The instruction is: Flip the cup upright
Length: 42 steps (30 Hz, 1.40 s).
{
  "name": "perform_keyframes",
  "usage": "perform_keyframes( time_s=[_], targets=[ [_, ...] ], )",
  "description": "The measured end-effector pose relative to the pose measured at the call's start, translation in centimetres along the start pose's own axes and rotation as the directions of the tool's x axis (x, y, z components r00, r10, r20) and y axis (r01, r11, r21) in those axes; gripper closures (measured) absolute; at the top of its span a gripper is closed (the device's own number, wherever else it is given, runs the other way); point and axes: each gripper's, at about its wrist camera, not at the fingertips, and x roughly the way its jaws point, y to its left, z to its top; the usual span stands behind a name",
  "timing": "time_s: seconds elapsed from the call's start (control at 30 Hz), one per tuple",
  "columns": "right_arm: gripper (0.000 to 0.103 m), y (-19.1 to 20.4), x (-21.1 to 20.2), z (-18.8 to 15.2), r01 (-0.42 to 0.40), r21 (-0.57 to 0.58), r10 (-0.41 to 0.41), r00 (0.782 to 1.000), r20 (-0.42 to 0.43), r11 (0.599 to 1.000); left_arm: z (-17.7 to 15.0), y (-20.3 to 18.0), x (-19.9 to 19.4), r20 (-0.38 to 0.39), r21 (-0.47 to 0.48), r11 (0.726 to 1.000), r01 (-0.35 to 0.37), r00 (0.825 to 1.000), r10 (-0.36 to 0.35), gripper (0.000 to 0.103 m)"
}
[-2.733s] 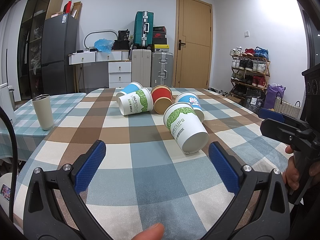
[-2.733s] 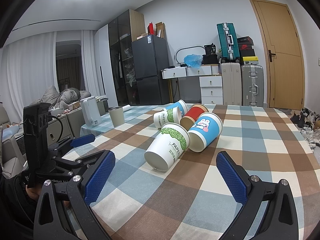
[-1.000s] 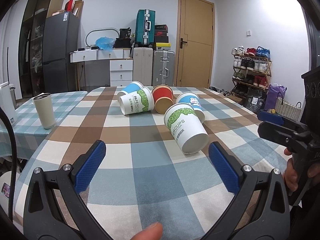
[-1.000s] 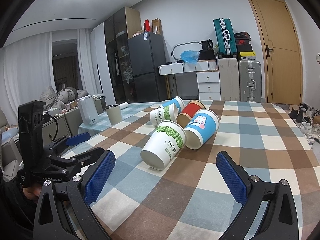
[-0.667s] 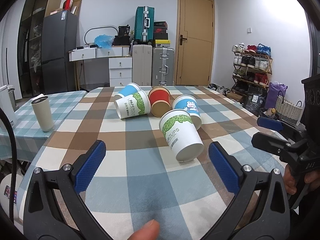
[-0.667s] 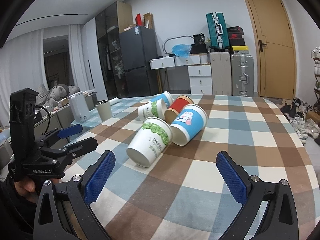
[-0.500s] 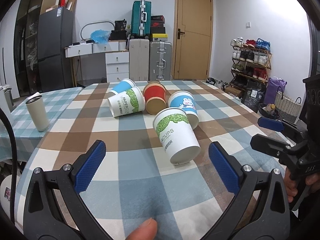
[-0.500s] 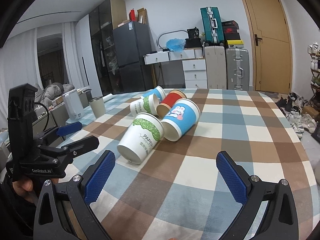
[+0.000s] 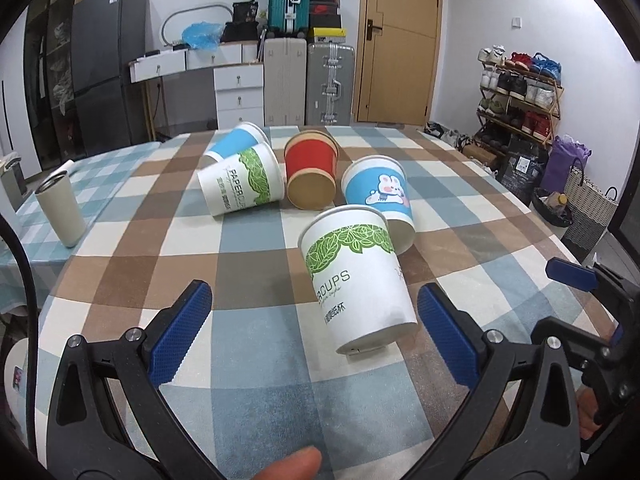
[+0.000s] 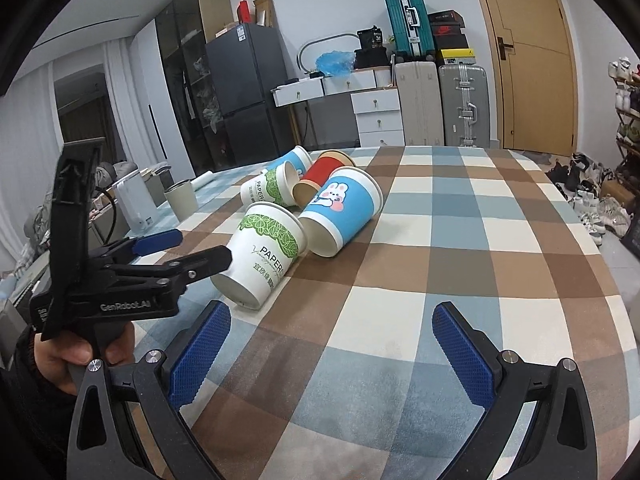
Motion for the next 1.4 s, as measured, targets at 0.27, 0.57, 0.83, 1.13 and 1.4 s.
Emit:
perform_keyframes(
  time_s=[0.27, 0.57, 0.83, 1.13, 1.4],
  targets=[
    [0.0, 0.1, 0.1, 0.0, 0.003, -0.003, -0.003, 1.0, 0.004, 1.0, 0.3, -1.2, 2.2, -0.051, 0.029, 1.0, 0.006, 0.999, -0.005, 0.001],
    [0.0, 0.4, 0.3, 0.0, -0.011, -0.016, 0.011, 1.0, 0.004, 1.0, 0.4, -2.1, 4.2, -0.126, 0.038, 0.999, 0.018, 0.992, -0.013, 0.031],
    [0.0, 0.7, 0.3, 0.0, -0.022, -0.019, 0.022, 1.0, 0.007, 1.0, 0.2, -1.4, 4.0, -0.131, -0.032, 0.998, 0.05, 0.99, -0.054, 0.046],
    [0.0, 1.9, 0.5, -0.3, -0.048, -0.045, 0.048, 0.999, 0.002, 0.998, -0.5, -0.2, 1.6, -0.084, -0.085, 0.995, 0.045, 0.995, -0.052, 0.047],
    [0.0, 2.6, 0.8, -0.5, -0.056, -0.063, 0.056, 0.998, -0.008, 0.996, -1.3, 0.5, -1.5, -0.04, -0.091, 0.995, 0.048, 0.998, -0.052, 0.047]
  ],
)
